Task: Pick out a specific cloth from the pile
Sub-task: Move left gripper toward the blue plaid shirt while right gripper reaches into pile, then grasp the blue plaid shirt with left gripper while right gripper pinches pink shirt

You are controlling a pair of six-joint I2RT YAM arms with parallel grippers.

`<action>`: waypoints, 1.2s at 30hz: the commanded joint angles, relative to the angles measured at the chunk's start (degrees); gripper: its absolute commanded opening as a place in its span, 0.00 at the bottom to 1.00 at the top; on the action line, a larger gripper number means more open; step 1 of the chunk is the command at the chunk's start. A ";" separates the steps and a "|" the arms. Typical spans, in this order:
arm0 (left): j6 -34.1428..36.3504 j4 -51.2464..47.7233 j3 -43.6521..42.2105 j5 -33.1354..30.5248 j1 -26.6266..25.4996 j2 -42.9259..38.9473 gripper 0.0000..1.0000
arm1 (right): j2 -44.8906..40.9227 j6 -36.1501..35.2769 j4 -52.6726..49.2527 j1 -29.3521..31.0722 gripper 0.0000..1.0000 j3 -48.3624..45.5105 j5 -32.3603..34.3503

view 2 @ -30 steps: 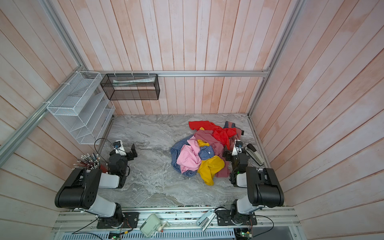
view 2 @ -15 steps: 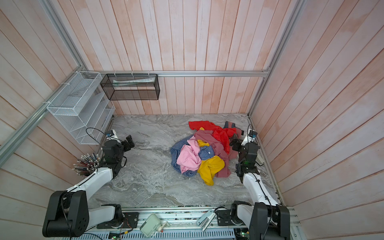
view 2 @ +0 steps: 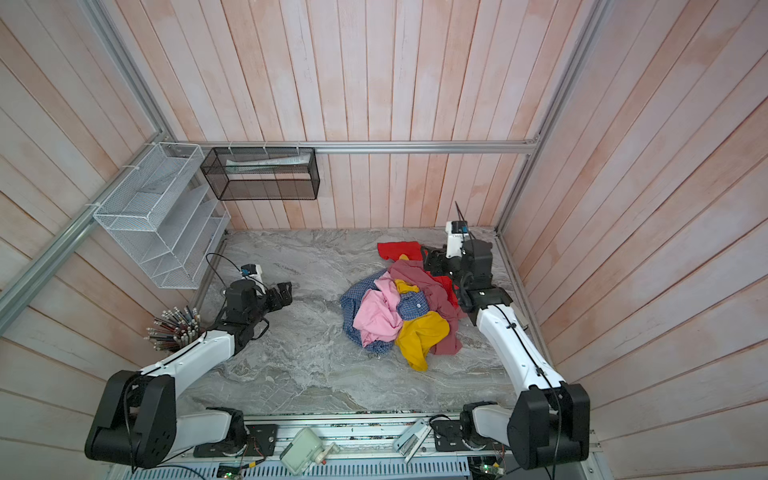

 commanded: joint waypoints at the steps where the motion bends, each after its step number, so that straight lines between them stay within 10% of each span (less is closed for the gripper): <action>1: 0.29 -1.30 1.95 2.22 -1.19 1.08 1.00 | 3.14 -8.06 -13.00 4.18 0.69 5.74 5.28; 13: 2.89 -4.61 6.21 6.04 -7.93 6.00 1.00 | 13.05 -19.74 -23.82 17.51 0.57 14.43 7.91; 36: 2.11 -9.16 12.26 6.29 -10.20 12.95 1.00 | 21.66 -23.06 -40.39 32.39 0.67 18.08 13.01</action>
